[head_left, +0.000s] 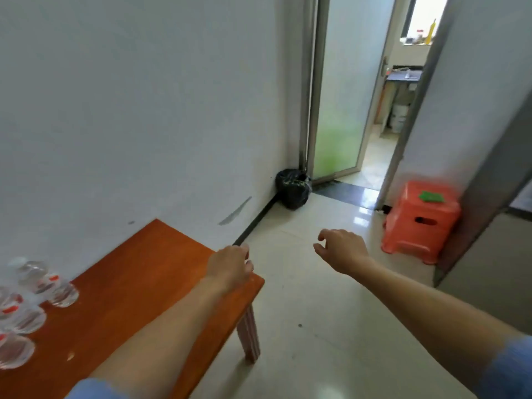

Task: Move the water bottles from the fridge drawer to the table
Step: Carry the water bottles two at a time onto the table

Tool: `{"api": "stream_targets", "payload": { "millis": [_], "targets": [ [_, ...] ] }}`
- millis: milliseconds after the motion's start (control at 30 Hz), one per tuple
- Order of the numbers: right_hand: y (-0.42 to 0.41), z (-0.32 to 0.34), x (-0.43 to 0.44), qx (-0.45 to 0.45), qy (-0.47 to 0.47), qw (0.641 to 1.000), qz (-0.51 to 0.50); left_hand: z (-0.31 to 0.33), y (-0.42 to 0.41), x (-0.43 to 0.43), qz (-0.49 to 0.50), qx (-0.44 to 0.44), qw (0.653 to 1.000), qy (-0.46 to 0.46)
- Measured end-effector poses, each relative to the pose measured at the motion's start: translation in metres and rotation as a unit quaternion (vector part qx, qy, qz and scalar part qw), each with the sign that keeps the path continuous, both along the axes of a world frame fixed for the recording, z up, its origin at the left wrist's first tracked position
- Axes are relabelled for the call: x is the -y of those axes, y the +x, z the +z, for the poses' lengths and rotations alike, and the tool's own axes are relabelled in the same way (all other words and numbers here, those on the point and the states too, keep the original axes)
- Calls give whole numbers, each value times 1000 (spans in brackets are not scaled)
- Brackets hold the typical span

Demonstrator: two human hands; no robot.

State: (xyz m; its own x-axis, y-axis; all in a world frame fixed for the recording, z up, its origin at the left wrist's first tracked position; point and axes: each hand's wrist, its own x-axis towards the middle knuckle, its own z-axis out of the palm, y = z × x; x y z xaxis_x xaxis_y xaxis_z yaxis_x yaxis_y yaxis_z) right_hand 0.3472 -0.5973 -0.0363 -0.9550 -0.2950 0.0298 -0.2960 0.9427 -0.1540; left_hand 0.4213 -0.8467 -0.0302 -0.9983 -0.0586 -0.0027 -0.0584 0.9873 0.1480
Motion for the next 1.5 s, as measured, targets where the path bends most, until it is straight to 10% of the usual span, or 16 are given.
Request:
{"api": "stream_targets", "payload": {
  "millis": [400, 1500],
  "targets": [
    [-2, 13, -366, -11, 13, 968, -249, -3, -123, -362, -221, 0, 975, 28],
    [-150, 7, -864, 8, -27, 803, -595, -27, -411, -905, -529, 37, 840, 116]
  ]
}}
